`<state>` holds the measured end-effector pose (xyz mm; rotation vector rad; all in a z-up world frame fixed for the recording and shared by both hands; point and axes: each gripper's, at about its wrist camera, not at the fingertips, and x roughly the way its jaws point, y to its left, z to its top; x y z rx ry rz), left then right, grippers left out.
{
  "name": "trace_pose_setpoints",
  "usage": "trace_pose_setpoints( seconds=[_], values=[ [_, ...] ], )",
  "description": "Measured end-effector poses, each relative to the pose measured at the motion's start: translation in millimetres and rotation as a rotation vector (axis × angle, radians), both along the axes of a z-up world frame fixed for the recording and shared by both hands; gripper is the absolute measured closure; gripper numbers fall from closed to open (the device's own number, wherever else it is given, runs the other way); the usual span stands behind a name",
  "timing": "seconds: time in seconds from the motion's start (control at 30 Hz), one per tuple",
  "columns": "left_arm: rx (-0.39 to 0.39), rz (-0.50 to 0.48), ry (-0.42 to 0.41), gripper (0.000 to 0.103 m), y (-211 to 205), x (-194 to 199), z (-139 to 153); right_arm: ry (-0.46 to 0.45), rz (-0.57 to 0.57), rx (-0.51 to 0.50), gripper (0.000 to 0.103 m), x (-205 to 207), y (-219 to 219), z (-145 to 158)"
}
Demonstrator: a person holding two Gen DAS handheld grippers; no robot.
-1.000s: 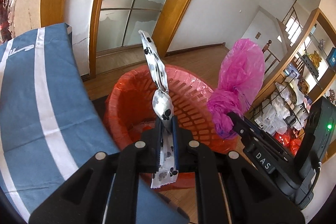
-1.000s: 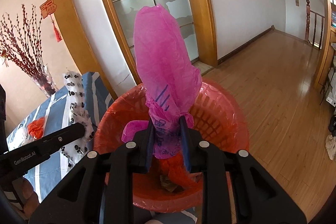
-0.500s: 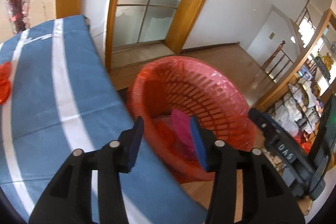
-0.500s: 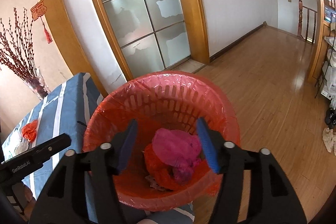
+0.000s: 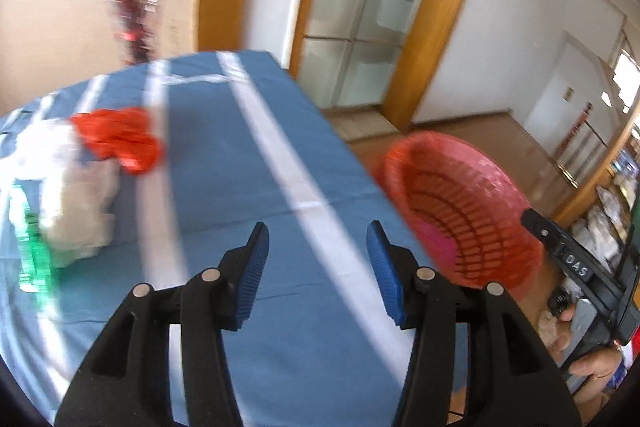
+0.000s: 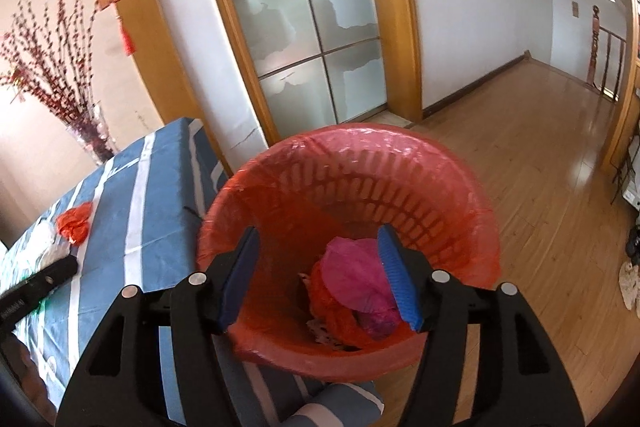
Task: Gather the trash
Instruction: 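Move both open tools back toward the table, then grasp the green bag with the left tool while the right grasps the white bag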
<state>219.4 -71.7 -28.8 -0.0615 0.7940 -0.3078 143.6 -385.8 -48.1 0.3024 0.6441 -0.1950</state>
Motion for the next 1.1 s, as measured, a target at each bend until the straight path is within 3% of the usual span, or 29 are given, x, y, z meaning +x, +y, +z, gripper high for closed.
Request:
trace_pose_setpoints(
  seconds=[0.23, 0.4, 0.47, 0.57, 0.73, 0.83, 1.0, 1.1],
  values=[
    [0.068, 0.274, -0.074, 0.048, 98.8, -2.9, 16.3, 0.005, 0.072, -0.016, 0.041, 6.8, 30.7, 1.2],
    [0.089, 0.471, -0.030, 0.048, 166.3, 11.2, 8.0, 0.009, 0.125, -0.034, 0.041, 10.2, 55.0, 2.6],
    [0.088, 0.504, 0.002, 0.048, 179.5, 14.0, 0.7, 0.009, 0.140, -0.038, 0.041, 11.3, 63.1, 3.8],
    [0.051, 0.519, 0.079, 0.048, 195.1, 18.4, -15.4, 0.010, 0.170, -0.047, 0.041, 13.1, 77.0, 5.3],
    [0.015, 0.515, 0.137, 0.054, 201.3, 14.1, -33.4, 0.014, 0.229, -0.068, 0.041, 17.7, 103.3, 7.0],
    [0.004, 0.503, 0.143, 0.061, 200.9, 10.7, -38.8, 0.017, 0.267, -0.078, 0.041, 20.4, 121.5, 7.4],
    [-0.011, 0.495, 0.133, 0.082, 214.0, 1.9, -39.3, 0.016, 0.335, -0.098, 0.041, 23.2, 153.1, 9.5],
    [0.000, 0.505, 0.123, 0.084, 228.9, -2.6, -38.9, 0.016, 0.389, -0.109, 0.041, 25.8, 177.6, 10.9]
  ],
)
